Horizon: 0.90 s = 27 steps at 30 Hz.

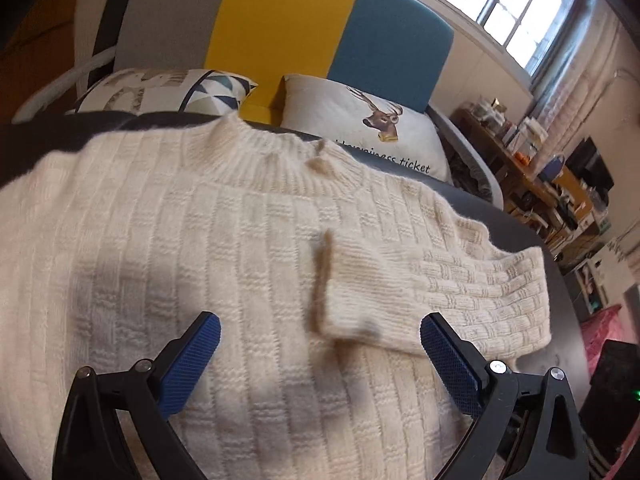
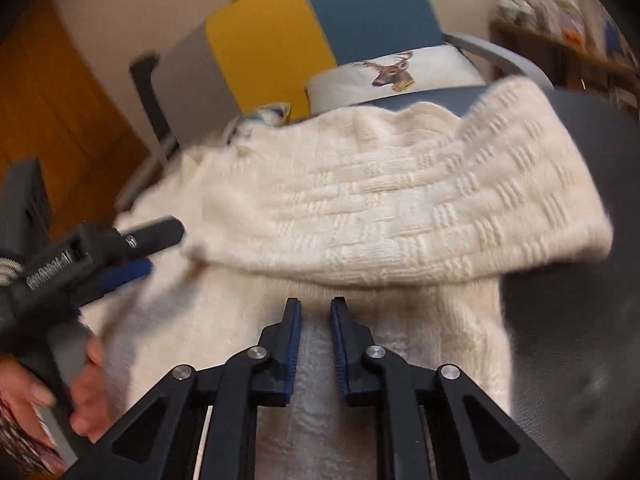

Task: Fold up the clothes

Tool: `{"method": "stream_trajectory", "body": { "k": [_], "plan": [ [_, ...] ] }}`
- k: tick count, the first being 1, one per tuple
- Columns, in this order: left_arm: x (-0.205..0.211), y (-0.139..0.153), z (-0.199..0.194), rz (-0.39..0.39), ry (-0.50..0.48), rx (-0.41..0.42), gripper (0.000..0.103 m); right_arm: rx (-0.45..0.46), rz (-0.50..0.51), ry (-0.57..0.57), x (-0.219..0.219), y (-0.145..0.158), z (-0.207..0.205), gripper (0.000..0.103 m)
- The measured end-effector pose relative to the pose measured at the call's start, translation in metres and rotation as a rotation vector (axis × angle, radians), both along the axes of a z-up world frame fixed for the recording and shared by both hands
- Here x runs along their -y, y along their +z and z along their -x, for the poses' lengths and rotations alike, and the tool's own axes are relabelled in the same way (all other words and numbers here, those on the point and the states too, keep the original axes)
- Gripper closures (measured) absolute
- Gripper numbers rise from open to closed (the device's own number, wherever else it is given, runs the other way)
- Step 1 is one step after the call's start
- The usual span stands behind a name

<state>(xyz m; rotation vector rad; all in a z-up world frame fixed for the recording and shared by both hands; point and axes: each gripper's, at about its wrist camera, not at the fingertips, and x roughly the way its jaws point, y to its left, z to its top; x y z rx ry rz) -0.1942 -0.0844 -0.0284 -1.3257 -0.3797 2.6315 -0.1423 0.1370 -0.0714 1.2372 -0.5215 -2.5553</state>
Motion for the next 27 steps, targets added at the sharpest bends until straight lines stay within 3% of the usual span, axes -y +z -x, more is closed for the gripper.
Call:
{"method": "stream_trajectory", "body": {
  "k": [4,6,8,12,13,14,16,19,27],
  "plan": [
    [-0.024,0.003,0.010,0.052,-0.037,0.000,0.002,0.006,0.062,-0.015,-0.012,-0.005,-0.003,0.094],
    [-0.034,-0.002,0.017,0.077,-0.058,0.025,0.015,0.005,0.069,-0.016,-0.013,-0.004,-0.004,0.094],
    [-0.040,-0.009,0.024,0.088,-0.076,0.061,0.035,0.004,0.074,-0.017,-0.013,-0.004,-0.004,0.094],
    [-0.042,-0.013,0.024,0.090,-0.066,0.054,0.037,0.007,0.118,-0.022,-0.014,-0.002,-0.002,0.094],
    [-0.042,-0.013,0.023,0.093,-0.068,0.050,0.042,0.007,0.125,-0.024,-0.015,-0.002,-0.002,0.094],
    [-0.044,-0.013,0.022,0.110,-0.080,0.038,0.062,0.007,0.127,-0.024,-0.015,-0.002,-0.001,0.094],
    [-0.051,-0.012,0.021,0.139,-0.142,0.028,0.086,0.007,0.131,-0.026,-0.015,-0.002,0.000,0.094],
    [-0.057,-0.005,0.018,0.169,-0.169,-0.003,0.091,0.007,0.139,-0.027,-0.015,-0.002,0.001,0.094],
    [-0.044,0.046,0.018,0.108,-0.155,-0.103,0.092,0.014,0.160,-0.027,-0.016,-0.001,0.001,0.094]
  ]
}}
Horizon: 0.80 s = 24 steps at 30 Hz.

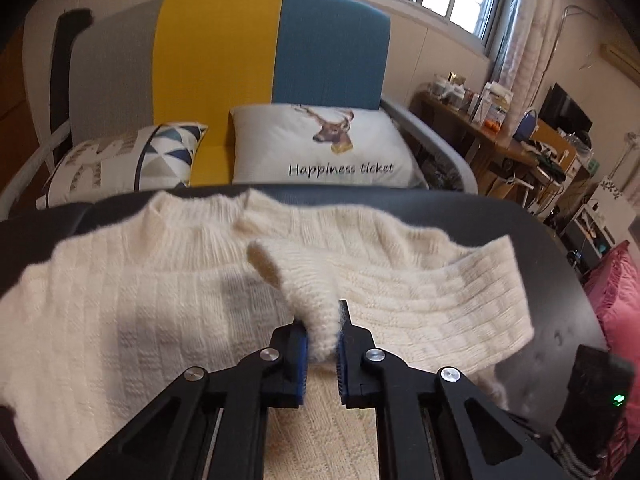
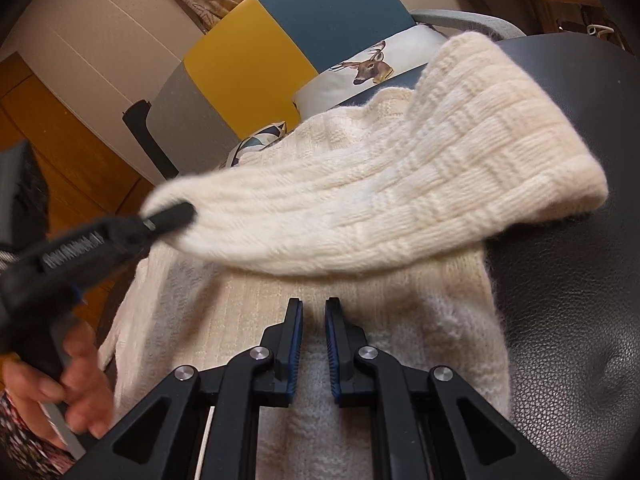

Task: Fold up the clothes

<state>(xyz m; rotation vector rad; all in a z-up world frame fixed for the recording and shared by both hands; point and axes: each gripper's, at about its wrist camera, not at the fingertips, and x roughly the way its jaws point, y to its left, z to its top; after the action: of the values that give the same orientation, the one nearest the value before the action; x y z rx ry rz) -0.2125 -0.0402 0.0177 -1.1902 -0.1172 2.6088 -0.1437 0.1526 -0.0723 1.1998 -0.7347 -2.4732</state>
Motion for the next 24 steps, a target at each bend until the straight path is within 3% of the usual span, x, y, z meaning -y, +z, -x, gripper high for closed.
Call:
{"method": "stream_trajectory", "body": {
  "k": [6,11,17,24],
  "plan": [
    [0.024,0.035,-0.001,-0.047,0.033,-0.063,0.092,0.030,0.074,0.015,-0.009,-0.004,0.005,0.094],
    [0.057,0.055,-0.001,-0.061,0.081,-0.102,0.092,0.059,0.062,0.041,-0.009,-0.002,0.010,0.094],
    [0.098,0.046,-0.003,-0.094,0.146,-0.055,0.092,0.065,0.071,0.022,-0.009,-0.001,0.011,0.095],
    [0.105,0.046,-0.016,-0.121,0.133,-0.050,0.092,0.062,0.074,-0.020,-0.020,0.006,0.021,0.095]
  ]
}}
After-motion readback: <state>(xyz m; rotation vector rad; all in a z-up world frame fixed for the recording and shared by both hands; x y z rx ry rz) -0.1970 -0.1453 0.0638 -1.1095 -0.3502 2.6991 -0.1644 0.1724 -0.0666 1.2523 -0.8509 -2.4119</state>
